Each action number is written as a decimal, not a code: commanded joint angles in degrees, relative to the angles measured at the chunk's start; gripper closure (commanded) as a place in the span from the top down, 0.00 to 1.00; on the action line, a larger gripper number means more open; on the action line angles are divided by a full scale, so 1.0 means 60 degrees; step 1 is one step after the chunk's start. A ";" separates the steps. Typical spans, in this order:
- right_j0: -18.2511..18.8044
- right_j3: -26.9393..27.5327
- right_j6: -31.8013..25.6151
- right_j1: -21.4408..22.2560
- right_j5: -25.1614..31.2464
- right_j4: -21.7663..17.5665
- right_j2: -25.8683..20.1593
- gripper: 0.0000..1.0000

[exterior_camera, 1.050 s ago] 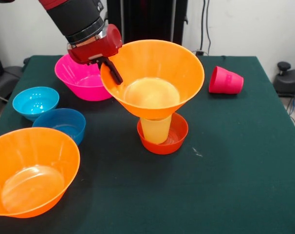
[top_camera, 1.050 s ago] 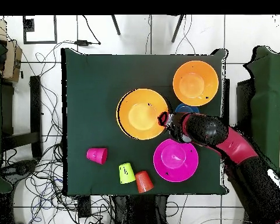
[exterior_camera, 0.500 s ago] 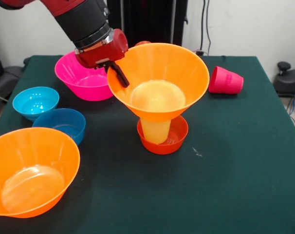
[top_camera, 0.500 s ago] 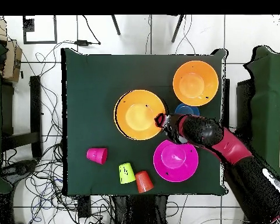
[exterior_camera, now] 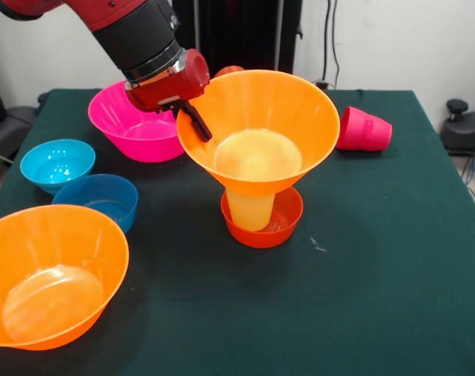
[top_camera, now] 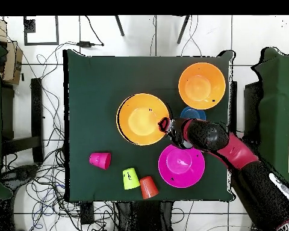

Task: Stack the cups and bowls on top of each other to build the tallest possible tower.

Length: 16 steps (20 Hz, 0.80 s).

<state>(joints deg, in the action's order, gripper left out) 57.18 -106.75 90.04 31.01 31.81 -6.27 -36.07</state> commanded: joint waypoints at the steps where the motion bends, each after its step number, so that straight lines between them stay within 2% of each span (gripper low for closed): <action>1: -0.0105 -0.0128 0.0256 -0.0328 -0.0537 -0.0279 -0.0375 0.00; 9: -0.0070 -0.0098 0.0147 -0.0226 -0.0799 -0.0425 -0.0527 0.00; 13: 0.0065 -0.0054 -0.0112 -0.0354 -0.1260 -0.0684 -0.0737 0.00; 16: 0.0057 -0.0071 -0.0067 -0.0389 -0.1192 -0.0675 -0.0702 0.00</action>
<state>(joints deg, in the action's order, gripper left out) 57.61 -106.75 90.04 31.01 29.75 -6.72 -37.37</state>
